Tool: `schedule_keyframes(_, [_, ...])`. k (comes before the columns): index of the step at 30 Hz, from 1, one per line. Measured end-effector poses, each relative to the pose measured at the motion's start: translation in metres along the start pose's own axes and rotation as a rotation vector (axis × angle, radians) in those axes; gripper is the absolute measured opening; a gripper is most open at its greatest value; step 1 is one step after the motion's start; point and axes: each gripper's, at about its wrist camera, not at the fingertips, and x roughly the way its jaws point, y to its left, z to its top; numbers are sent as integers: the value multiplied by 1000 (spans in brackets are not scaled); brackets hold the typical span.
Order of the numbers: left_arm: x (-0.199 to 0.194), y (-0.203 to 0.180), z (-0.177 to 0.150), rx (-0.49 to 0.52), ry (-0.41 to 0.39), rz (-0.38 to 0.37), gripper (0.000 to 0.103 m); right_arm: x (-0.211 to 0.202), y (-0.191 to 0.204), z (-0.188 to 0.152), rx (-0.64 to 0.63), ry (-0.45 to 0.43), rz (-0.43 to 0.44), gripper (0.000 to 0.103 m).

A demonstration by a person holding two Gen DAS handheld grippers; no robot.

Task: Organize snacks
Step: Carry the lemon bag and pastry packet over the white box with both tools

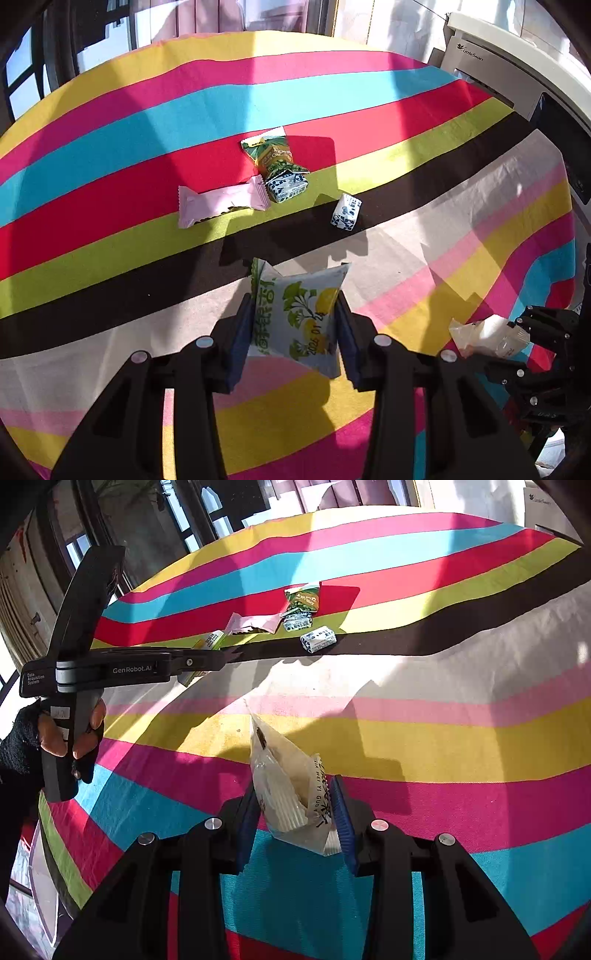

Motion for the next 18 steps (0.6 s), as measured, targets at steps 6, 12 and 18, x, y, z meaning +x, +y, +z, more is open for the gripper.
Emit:
schedule_keyframes(6, [-83, -3, -95, -125, -98, 84, 42, 2, -1, 0, 6, -3, 8, 37])
schedule_keyframes(12, [-122, -12, -154, -187, -88, 133, 43, 0, -3, 1, 19, -20, 13, 36])
schedule_keyframes(18, [-152, -16, -190, -236, -100, 173, 44, -7, 2, -2, -2, -31, 10, 36])
